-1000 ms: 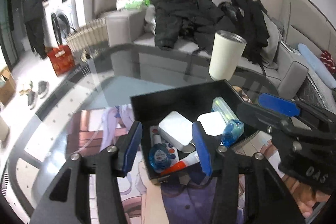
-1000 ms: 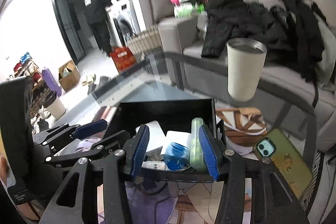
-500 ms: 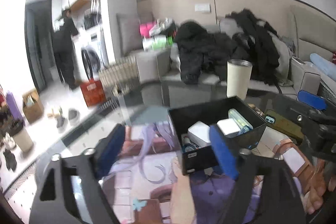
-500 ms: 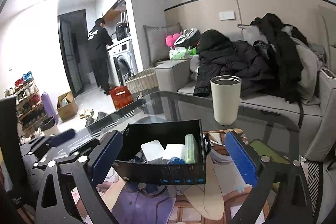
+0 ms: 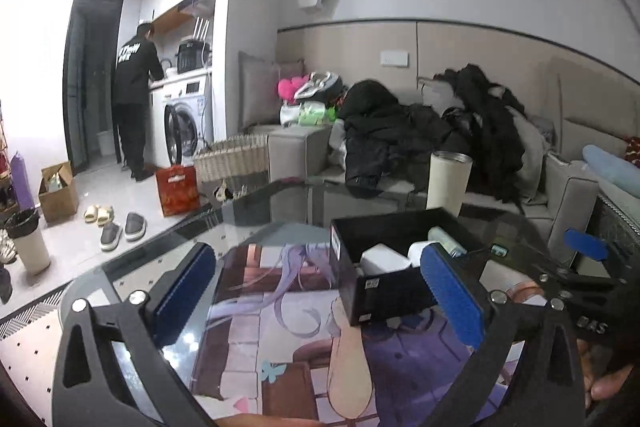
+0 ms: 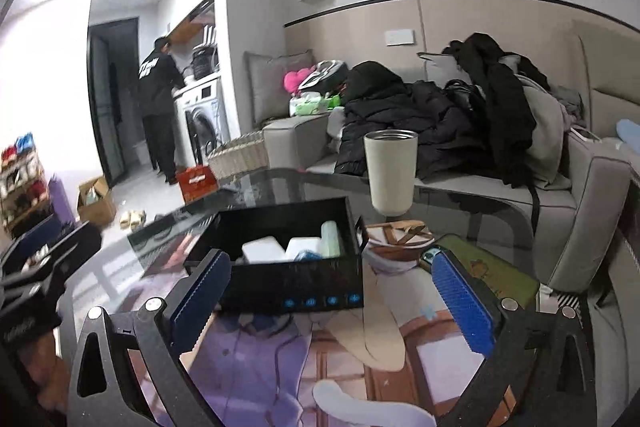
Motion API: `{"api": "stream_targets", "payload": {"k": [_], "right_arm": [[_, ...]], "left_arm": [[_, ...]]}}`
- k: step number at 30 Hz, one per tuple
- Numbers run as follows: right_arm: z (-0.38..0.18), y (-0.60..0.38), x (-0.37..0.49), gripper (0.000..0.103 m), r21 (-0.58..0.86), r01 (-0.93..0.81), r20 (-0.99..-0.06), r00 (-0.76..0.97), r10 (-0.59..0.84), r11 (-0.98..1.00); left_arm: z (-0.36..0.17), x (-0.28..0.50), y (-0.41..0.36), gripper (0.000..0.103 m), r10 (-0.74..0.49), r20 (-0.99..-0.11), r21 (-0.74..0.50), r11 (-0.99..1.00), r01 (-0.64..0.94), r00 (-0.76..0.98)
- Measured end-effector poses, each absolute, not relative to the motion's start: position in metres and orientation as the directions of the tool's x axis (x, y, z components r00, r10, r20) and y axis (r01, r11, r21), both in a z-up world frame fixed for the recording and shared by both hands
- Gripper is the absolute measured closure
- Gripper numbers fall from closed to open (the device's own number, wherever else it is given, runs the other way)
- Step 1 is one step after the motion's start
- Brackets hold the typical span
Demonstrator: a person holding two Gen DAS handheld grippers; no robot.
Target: Organize rigid objects
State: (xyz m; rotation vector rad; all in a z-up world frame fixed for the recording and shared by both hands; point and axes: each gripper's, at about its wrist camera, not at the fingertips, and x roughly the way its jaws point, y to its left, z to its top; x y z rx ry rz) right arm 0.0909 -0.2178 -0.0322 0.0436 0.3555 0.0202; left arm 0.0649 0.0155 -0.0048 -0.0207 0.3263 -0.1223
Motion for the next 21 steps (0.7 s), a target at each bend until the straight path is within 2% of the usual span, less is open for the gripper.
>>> {"api": "stream_targets", "payload": {"k": [5, 11, 21], "right_arm": [[-0.029, -0.215, 0.088, 0.001, 0.029, -0.029, -0.322, 0.946, 0.037, 0.999], [-0.030, -0.216, 0.091, 0.001, 0.047, -0.023, -0.344, 0.938, 0.038, 0.999], [-0.028, -0.214, 0.089, 0.001, 0.037, -0.018, -0.326, 0.945, 0.029, 0.999]], "left_arm": [[-0.017, 0.072, 0.009, 0.000, -0.118, -0.357, -0.039, 0.993, 0.111, 0.927], [-0.017, 0.071, 0.009, 0.000, -0.102, -0.344, -0.043, 0.995, 0.093, 0.933], [-0.017, 0.069, 0.008, 0.000, -0.097, -0.338, -0.031, 0.995, 0.092, 0.936]]}}
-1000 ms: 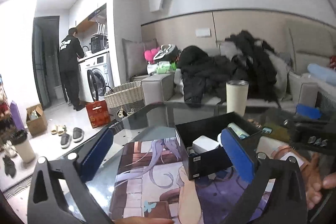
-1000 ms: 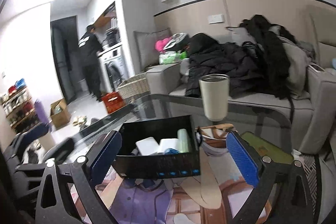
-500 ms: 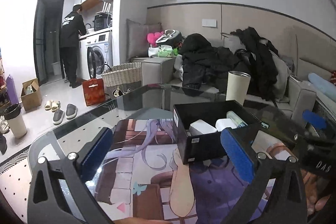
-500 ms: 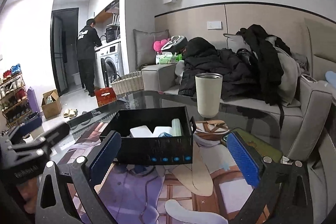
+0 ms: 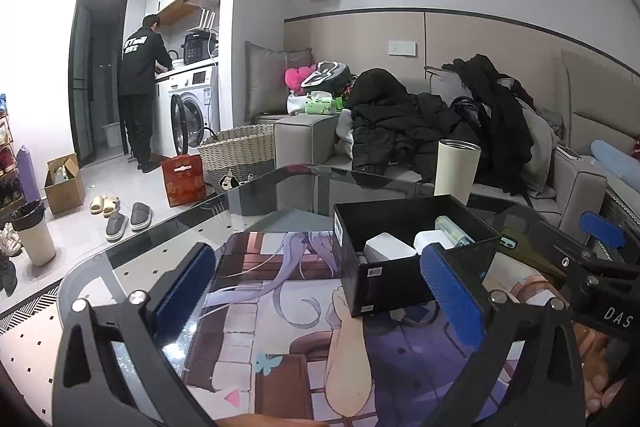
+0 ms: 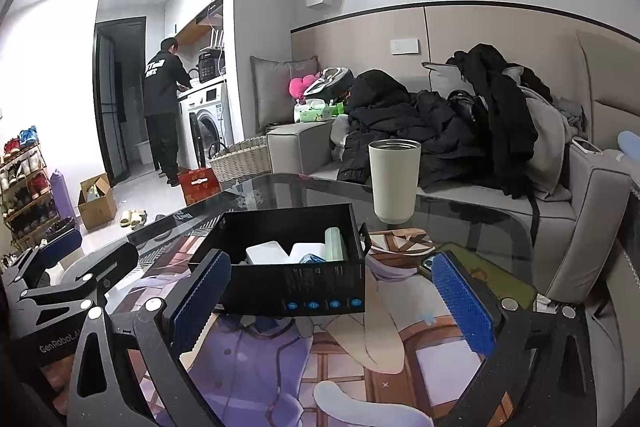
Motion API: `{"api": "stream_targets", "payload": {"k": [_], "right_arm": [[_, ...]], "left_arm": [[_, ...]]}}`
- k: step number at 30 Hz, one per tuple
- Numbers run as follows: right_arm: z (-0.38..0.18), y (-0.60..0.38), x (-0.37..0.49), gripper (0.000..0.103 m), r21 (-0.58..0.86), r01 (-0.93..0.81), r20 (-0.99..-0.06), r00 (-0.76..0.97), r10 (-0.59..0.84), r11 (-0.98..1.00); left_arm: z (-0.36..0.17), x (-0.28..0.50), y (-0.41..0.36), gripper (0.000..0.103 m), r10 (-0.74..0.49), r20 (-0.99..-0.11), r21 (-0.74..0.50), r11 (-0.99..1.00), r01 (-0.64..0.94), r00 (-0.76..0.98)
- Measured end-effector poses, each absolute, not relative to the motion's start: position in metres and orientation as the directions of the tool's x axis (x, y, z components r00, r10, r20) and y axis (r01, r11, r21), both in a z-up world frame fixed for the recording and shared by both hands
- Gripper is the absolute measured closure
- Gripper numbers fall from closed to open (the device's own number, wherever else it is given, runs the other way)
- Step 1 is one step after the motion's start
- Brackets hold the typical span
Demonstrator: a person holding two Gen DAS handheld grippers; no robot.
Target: Organize rigid objects
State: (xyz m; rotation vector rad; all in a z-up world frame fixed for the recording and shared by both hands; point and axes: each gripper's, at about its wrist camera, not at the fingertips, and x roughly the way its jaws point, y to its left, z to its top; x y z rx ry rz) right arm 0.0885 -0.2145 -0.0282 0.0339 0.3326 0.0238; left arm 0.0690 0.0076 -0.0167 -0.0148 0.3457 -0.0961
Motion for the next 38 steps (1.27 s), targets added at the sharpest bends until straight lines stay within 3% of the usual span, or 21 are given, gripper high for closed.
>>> {"api": "stream_targets", "payload": {"k": [38], "right_arm": [[-0.0309, -0.2120, 0.0911, 0.001, 0.045, -0.008, -0.344, 0.939, 0.023, 0.999]], "left_arm": [[-0.0163, 0.0689, 0.0057, 0.000, -0.112, -0.355, -0.029, 0.994, 0.109, 0.928]]}}
